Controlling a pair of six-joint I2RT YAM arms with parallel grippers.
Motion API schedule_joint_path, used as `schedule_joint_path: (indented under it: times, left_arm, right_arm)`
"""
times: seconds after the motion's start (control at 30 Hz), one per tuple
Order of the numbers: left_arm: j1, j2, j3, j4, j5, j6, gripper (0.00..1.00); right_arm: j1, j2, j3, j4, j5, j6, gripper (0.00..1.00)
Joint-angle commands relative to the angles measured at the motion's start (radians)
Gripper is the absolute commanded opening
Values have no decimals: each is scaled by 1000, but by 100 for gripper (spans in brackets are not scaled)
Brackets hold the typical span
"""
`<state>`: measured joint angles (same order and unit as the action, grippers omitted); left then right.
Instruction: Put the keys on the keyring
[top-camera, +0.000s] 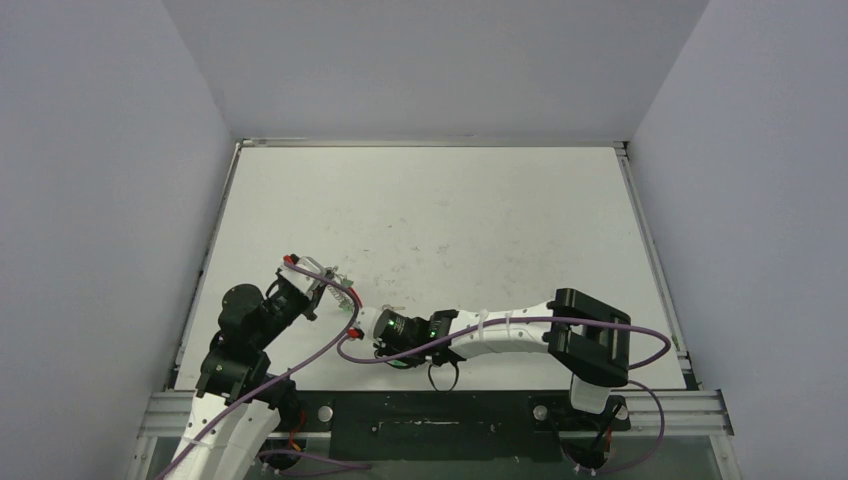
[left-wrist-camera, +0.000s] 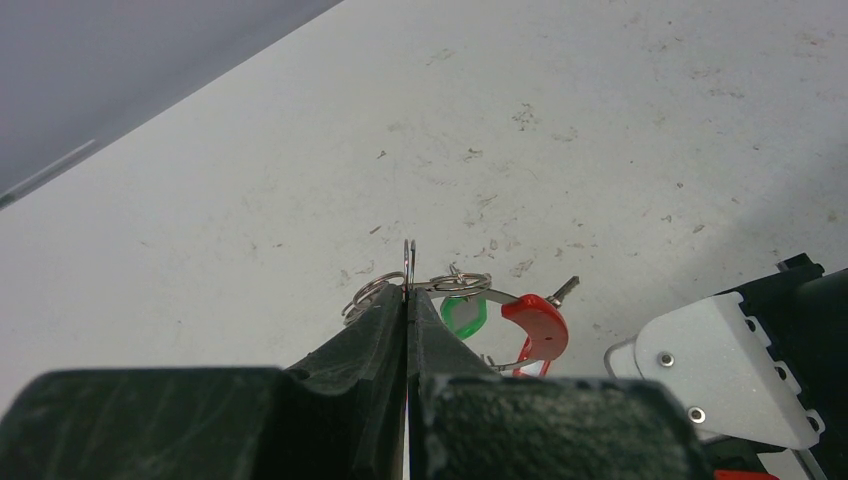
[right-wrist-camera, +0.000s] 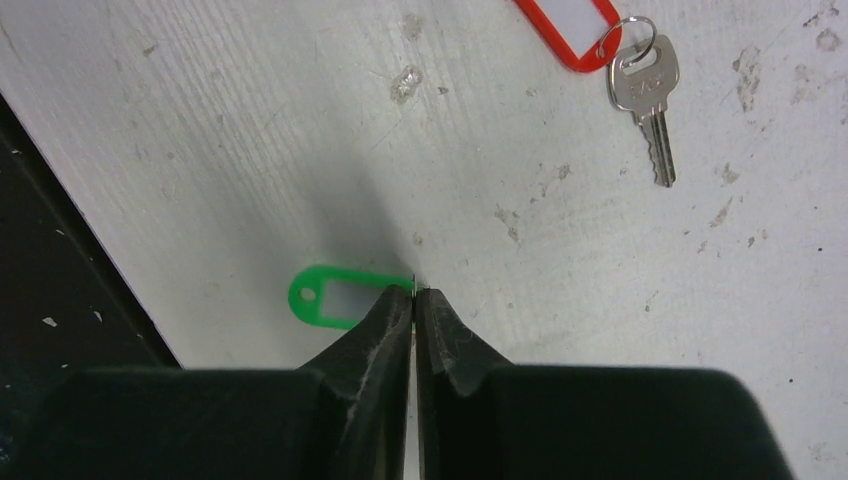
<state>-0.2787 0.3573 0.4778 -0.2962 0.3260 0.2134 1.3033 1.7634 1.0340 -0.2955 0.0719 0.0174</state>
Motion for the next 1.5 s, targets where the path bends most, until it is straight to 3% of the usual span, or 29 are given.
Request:
schedule_joint_path:
  times: [0.0, 0.2, 0.47, 0.63, 0.9, 1.03, 1.2, 1.47]
  left_arm:
    - [7, -8, 10, 62, 26, -9, 0]
    - [7, -6, 3, 71, 41, -8, 0]
    - [7, 11, -11, 133, 130, -20, 0]
    - [7, 38, -23, 227, 214, -40, 0]
    - [4, 136, -25, 374, 419, -64, 0]
    - [-5, 174, -47, 481, 467, -129, 0]
    - [-60, 218, -64, 540, 449, -154, 0]
    - [-248, 310, -95, 570, 345, -102, 0]
  right_arm:
    - [3, -17, 36, -10, 35, 7, 1]
    - [-29, -97, -6, 12, -3, 31, 0]
    - [-164, -262, -109, 71, -145, 85, 0]
    - [-258, -372, -177, 100, -195, 108, 0]
    - [-472, -547, -264, 165, -410, 202, 0]
    - [-516, -578, -250, 135, -461, 194, 0]
    - [-520, -578, -209, 90, -481, 188, 0]
    - [-516, -578, -157, 49, -505, 128, 0]
